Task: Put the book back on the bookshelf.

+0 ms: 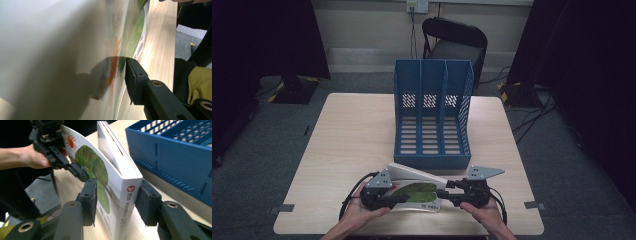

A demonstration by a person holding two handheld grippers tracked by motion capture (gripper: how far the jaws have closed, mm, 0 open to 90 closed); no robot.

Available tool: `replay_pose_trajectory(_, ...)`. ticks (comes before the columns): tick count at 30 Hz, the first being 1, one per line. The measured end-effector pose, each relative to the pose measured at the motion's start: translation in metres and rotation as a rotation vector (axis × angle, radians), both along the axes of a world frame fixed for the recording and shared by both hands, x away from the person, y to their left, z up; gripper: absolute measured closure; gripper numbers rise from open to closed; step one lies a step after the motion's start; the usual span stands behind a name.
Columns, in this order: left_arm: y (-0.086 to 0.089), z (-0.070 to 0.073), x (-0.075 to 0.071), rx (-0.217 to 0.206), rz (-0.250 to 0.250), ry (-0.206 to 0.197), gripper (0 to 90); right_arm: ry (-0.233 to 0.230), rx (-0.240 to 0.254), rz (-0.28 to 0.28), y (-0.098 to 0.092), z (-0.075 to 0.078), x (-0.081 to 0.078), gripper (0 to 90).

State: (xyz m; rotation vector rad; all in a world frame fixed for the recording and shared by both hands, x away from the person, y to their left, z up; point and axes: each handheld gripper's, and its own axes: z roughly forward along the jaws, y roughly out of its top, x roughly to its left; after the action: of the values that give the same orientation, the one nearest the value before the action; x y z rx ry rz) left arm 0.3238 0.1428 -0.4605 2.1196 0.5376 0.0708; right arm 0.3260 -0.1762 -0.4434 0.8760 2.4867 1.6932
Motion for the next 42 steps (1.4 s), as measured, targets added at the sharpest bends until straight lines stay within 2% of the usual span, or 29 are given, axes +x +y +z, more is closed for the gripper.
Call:
replay_pose_trajectory(3, 0.0, 0.0, -0.001, 0.028, -0.005, -0.018, 70.4, -0.002, -0.013, 0.013, 0.002, 0.0, 0.001, 57.4)
replay_pose_trajectory(4, 0.001, 0.0, -0.002, 0.029, -0.006, -0.015, 70.2, -0.001, -0.018, 0.018, 0.003, 0.0, 0.001, 58.8)
replay_pose_trajectory(7, 0.001, 0.0, -0.001, 0.035, 0.001, -0.011, 68.6, -0.017, -0.073, 0.034, 0.012, -0.004, 0.003, 63.1)
replay_pose_trajectory(10, 0.003, -0.001, 0.003, 0.052, 0.028, 0.006, 65.3, -0.017, -0.088, 0.046, 0.018, -0.004, 0.006, 65.7)
replay_pose_trajectory(12, 0.006, -0.001, 0.005, 0.049, 0.032, 0.03, 62.8, -0.03, -0.097, 0.076, 0.02, -0.003, 0.007, 68.8)
replay_pose_trajectory(15, 0.012, 0.002, 0.007, 0.029, 0.052, 0.043, 61.1, -0.041, -0.104, 0.095, 0.02, -0.003, 0.008, 69.8)
replay_pose_trajectory(17, 0.02, 0.006, 0.008, 0.023, 0.094, 0.029, 56.8, -0.04, -0.1, 0.099, 0.019, -0.003, 0.007, 71.0)
replay_pose_trajectory(19, 0.033, 0.01, 0.011, -0.002, 0.141, 0.009, 52.5, -0.041, -0.1, 0.1, 0.019, -0.003, 0.006, 73.1)
replay_pose_trajectory(23, 0.048, 0.014, 0.015, -0.014, 0.175, 0.003, 51.3, -0.053, -0.108, 0.102, 0.021, -0.003, 0.004, 74.8)
replay_pose_trajectory(24, 0.05, 0.013, 0.016, -0.025, 0.172, 0.015, 50.4, -0.057, -0.111, 0.102, 0.021, -0.002, 0.003, 74.8)
replay_pose_trajectory(28, 0.053, 0.015, 0.016, -0.014, 0.166, 0.018, 46.2, -0.066, -0.122, 0.103, 0.021, -0.002, 0.003, 74.9)
replay_pose_trajectory(29, 0.054, 0.016, 0.015, -0.012, 0.183, 0.002, 42.9, -0.07, -0.126, 0.106, 0.021, -0.002, 0.003, 75.0)
replay_pose_trajectory(30, 0.056, 0.016, 0.016, -0.022, 0.198, 0.005, 41.2, -0.076, -0.132, 0.109, 0.022, -0.001, 0.002, 75.0)
replay_pose_trajectory(32, 0.059, 0.016, 0.017, -0.034, 0.216, 0.01, 41.1, -0.088, -0.137, 0.109, 0.023, 0.0, 0.0, 75.0)
replay_pose_trajectory(34, 0.057, 0.012, 0.02, -0.008, 0.21, 0.024, 41.2, -0.085, -0.131, 0.105, 0.023, -0.001, -0.002, 74.9)
replay_pose_trajectory(36, 0.055, 0.01, 0.019, 0.012, 0.196, 0.027, 46.9, -0.091, -0.128, 0.094, 0.024, -0.002, -0.004, 74.8)
replay_pose_trajectory(38, 0.052, 0.007, 0.02, 0.021, 0.179, 0.04, 48.5, -0.092, -0.126, 0.092, 0.025, -0.002, -0.005, 74.7)
replay_pose_trajectory(42, 0.051, 0.005, 0.021, 0.039, 0.191, 0.035, 53.0, -0.09, -0.109, 0.093, 0.026, -0.004, -0.008, 73.9)
